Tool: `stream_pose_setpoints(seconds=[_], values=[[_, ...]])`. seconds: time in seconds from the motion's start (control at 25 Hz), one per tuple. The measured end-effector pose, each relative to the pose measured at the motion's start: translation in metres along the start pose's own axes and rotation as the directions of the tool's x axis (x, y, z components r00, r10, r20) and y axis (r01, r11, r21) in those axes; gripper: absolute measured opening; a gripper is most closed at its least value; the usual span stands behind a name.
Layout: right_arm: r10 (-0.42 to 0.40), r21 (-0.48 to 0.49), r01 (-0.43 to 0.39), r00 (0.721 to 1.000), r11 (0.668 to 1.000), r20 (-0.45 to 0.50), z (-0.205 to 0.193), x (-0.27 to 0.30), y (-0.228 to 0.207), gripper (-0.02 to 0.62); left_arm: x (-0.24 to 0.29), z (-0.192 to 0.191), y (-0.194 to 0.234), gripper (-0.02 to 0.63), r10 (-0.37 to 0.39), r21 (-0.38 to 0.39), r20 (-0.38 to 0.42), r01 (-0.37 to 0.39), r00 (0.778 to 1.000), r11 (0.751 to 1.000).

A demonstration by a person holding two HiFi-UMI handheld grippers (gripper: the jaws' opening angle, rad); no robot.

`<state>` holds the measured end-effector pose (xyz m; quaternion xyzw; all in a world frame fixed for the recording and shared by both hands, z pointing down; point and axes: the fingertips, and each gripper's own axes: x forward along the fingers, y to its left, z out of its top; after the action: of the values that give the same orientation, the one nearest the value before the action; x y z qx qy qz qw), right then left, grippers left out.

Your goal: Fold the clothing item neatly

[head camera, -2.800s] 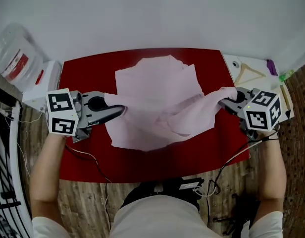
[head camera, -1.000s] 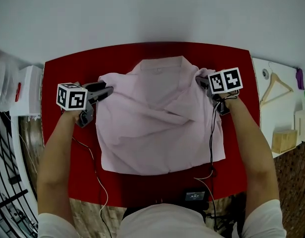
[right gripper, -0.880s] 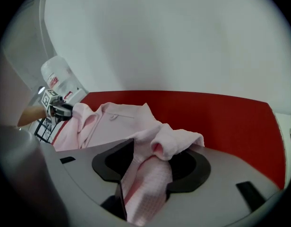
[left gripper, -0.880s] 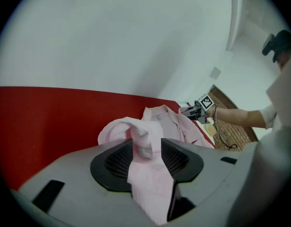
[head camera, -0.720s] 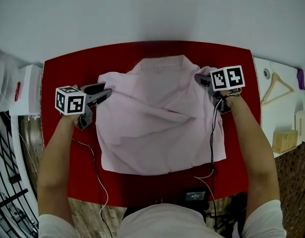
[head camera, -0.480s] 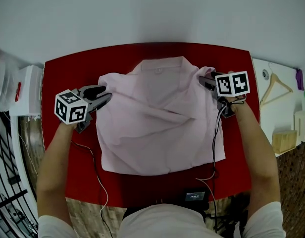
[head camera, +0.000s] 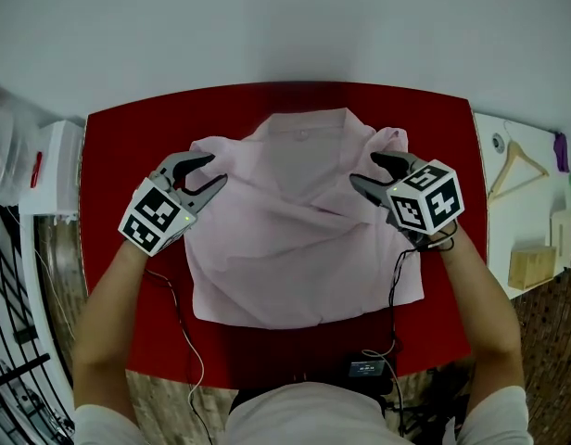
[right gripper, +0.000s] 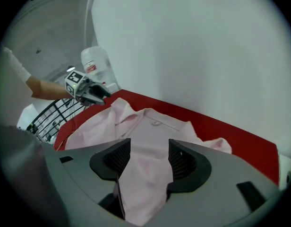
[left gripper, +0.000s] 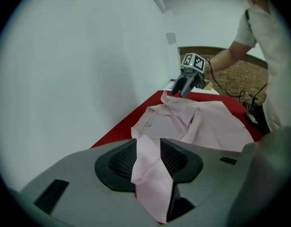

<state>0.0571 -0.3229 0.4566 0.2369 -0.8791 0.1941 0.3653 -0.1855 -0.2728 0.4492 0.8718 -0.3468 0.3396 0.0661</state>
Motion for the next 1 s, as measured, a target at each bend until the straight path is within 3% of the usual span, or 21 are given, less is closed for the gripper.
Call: stream_pose_setpoints(seconds=[0.12,0.2,0.36,0.48,0.52,0.6,0.68,0.76,0.84,0.92,1.0], values=[[0.102,-0.074,-0.102,0.995,0.992,-0.015,0.010,0.028,0.051,0.250,0.023,0.004,-0.009,0.145,-0.036,0.066,-0.052,0.039,0.998,0.997],[0.150,-0.104,-0.154,0.988,0.983,-0.041,0.011,0.052,0.078,0.250,0.041,-0.004,-0.015,0.135,-0.068,0.095,-0.128,0.081,0.989,0.992],[0.200,-0.140,-0.212,0.975,0.967,-0.096,0.001,0.095,0.120,0.249,0.069,-0.032,-0.029,0.135,-0.127,0.114,-0.294,0.167,0.947,0.979],[0.206,-0.161,-0.228,0.968,0.960,-0.145,-0.013,0.116,0.140,0.240,0.079,-0.047,-0.033,0.137,-0.155,0.100,-0.359,0.203,0.920,0.974],[0.200,-0.176,-0.228,0.967,0.958,-0.160,-0.019,0.120,0.145,0.219,0.082,-0.050,-0.034,0.137,-0.165,0.087,-0.368,0.211,0.915,0.974],[0.184,-0.220,-0.220,0.968,0.950,-0.174,-0.028,0.124,0.153,0.080,0.085,-0.051,-0.034,0.137,-0.189,0.036,-0.357,0.216,0.915,0.976],[0.162,-0.292,-0.205,0.973,0.934,-0.164,-0.031,0.123,0.160,0.038,0.086,-0.046,-0.029,0.137,-0.215,-0.060,-0.306,0.206,0.928,0.977],[0.137,-0.407,-0.187,0.979,0.894,-0.149,-0.032,0.121,0.168,0.034,0.085,-0.040,-0.023,0.137,-0.226,-0.137,-0.269,0.195,0.936,0.971],[0.107,-0.542,-0.164,0.985,0.824,-0.134,-0.033,0.120,0.179,0.034,0.087,-0.040,-0.022,0.137,-0.230,-0.158,-0.283,0.191,0.931,0.969],[0.089,-0.640,-0.150,0.988,0.754,-0.127,-0.038,0.120,0.188,0.034,0.091,-0.045,-0.025,0.137,-0.228,-0.137,-0.336,0.192,0.914,0.972],[0.085,-0.680,-0.148,0.989,0.718,-0.125,-0.042,0.122,0.196,0.034,0.097,-0.051,-0.028,0.137,-0.199,-0.066,-0.404,0.189,0.893,0.980]])
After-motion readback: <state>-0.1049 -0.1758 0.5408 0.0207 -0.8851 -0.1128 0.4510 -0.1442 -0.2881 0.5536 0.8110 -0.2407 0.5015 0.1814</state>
